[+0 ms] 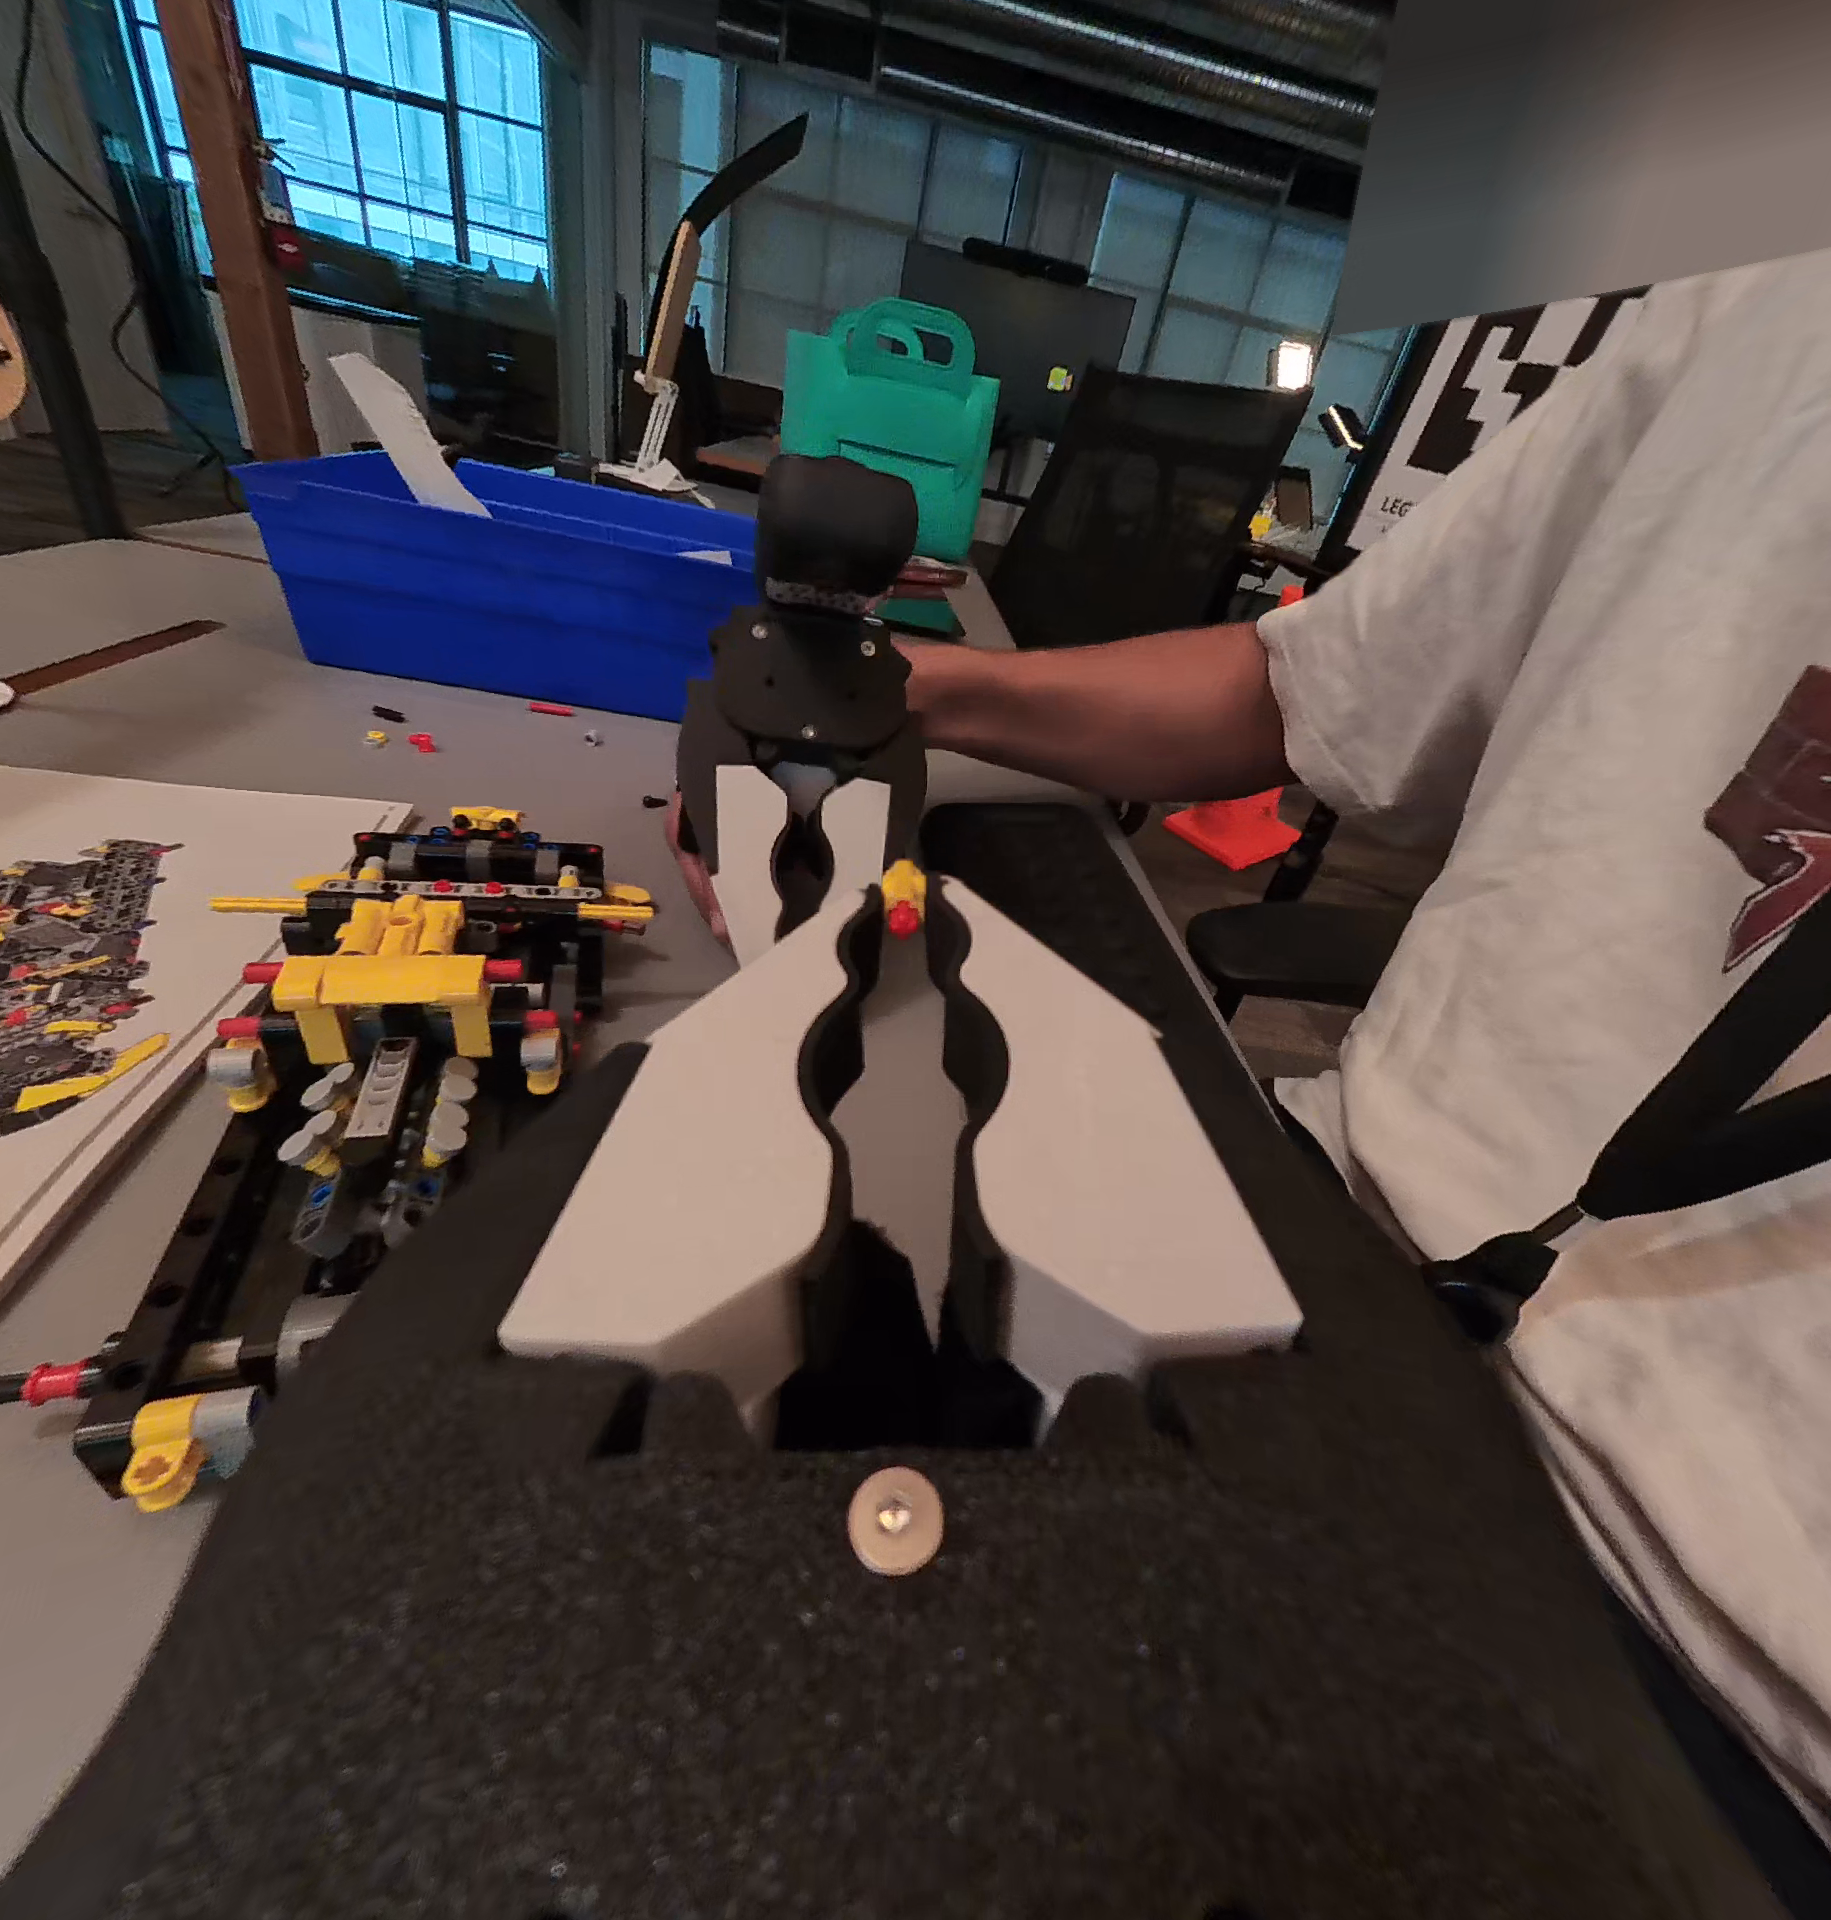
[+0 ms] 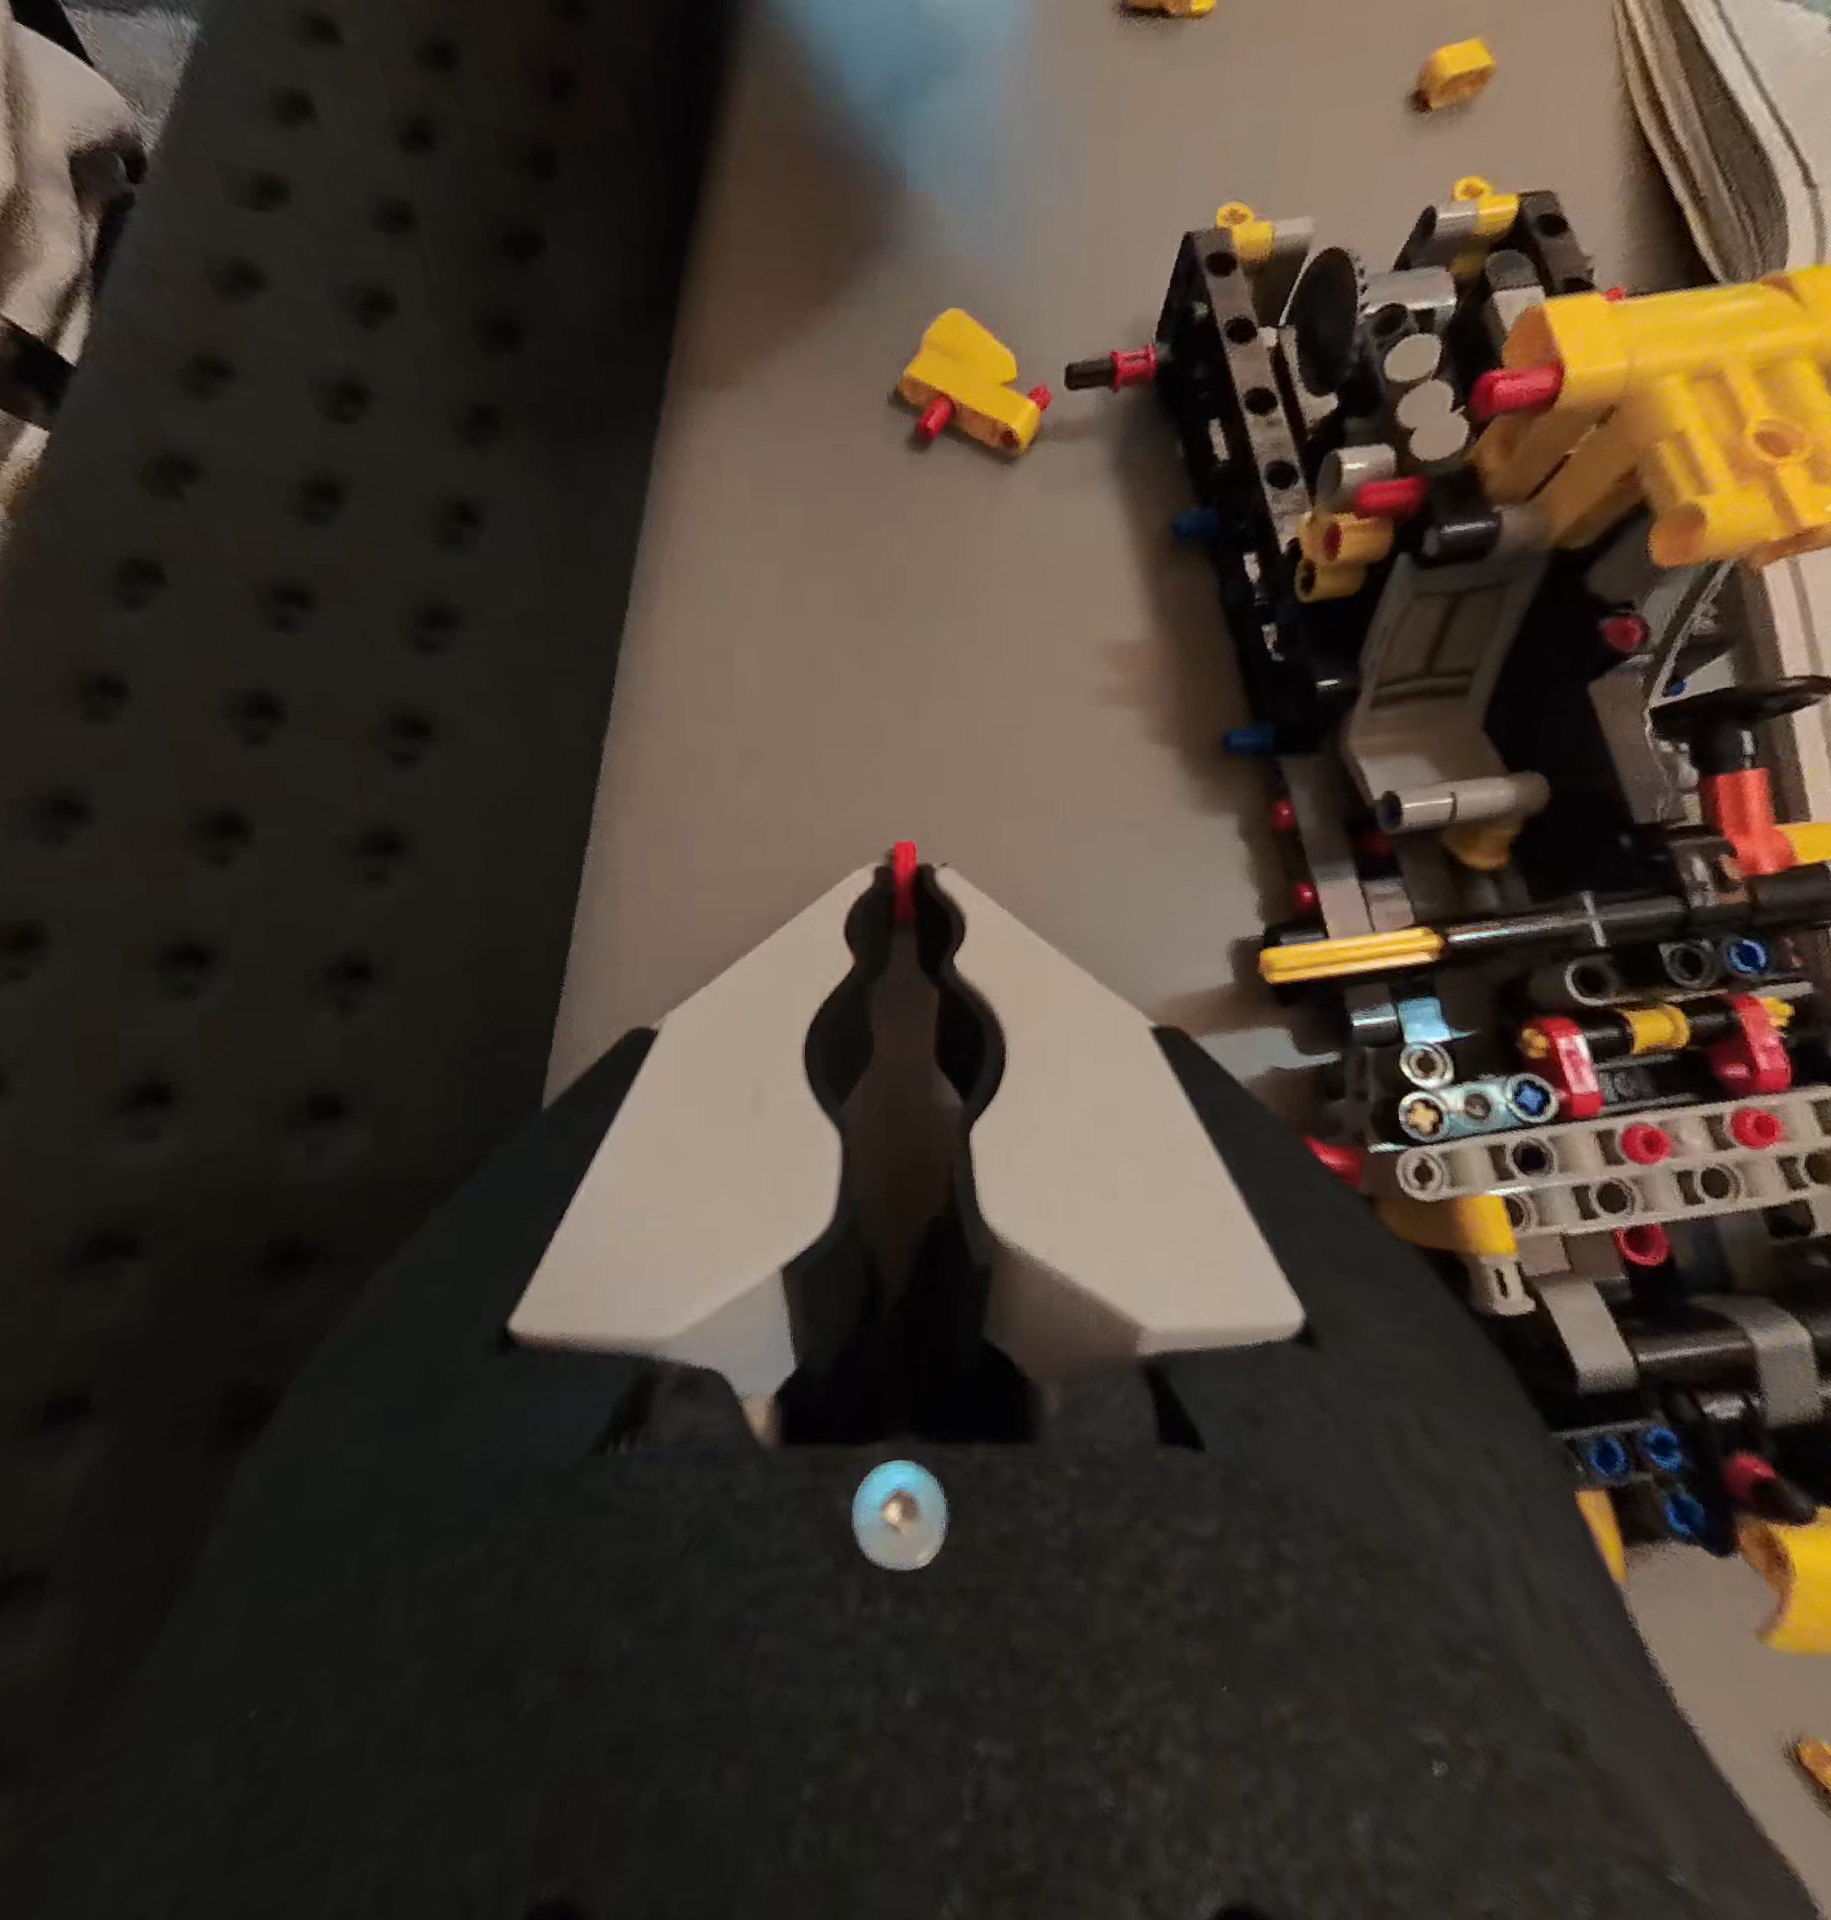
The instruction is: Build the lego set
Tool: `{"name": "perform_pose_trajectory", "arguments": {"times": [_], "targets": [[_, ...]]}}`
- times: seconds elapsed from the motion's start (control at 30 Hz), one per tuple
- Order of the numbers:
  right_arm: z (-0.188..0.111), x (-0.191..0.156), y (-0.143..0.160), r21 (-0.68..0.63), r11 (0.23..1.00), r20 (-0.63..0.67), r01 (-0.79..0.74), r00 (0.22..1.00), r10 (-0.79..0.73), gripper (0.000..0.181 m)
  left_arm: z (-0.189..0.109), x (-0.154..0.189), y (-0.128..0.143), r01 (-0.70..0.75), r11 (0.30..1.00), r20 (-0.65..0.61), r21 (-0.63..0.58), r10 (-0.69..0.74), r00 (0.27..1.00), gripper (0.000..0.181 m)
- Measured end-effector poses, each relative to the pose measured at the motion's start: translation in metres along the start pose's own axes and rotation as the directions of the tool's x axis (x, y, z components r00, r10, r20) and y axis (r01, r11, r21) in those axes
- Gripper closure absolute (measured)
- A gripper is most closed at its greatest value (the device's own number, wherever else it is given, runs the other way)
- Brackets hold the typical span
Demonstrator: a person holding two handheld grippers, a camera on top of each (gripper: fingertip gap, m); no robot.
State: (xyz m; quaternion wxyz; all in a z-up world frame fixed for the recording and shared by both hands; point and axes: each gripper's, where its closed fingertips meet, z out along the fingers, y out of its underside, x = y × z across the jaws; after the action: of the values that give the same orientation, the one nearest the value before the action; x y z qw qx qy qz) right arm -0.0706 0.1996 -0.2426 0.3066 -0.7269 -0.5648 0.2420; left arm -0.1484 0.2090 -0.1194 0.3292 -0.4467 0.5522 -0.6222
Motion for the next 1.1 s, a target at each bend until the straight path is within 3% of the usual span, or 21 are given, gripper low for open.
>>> {"name": "perform_pose_trajectory", "arguments": {"times": [0.17, 0.3, 0.47, 1.1], "targets": [[0.001, 0.002, -0.011, -0.016, 1.000, -0.089, -0.016, 0.996, 0.014, 0.178, 0.003, -0.011, 0.008, 0.005, 0.999, 0.055, -0.036, -0.003, 0.998, 0.173], [-0.017, -0.001, -0.074, 0.141, 0.986, -0.285, 0.093, 0.957, -0.049, 0.179, 0.003, -0.010, 0.008, 0.016, 1.000, 0.039, -0.020, -0.015, 0.999, 0.173], [-0.032, 0.000, -0.121, 0.163, 0.973, -0.484, 0.164, 0.873, -0.065, 0.179, 0.002, -0.006, 0.000, -0.001, 0.999, 0.019, 0.033, 0.000, 1.000, 0.173], [-0.030, -0.007, -0.130, 0.243, 0.962, -0.436, 0.125, 0.900, -0.007, 0.179, 0.006, 0.000, 0.002, -0.029, 0.999, -0.006, 0.031, 0.029, 1.000, 0.173]]}}
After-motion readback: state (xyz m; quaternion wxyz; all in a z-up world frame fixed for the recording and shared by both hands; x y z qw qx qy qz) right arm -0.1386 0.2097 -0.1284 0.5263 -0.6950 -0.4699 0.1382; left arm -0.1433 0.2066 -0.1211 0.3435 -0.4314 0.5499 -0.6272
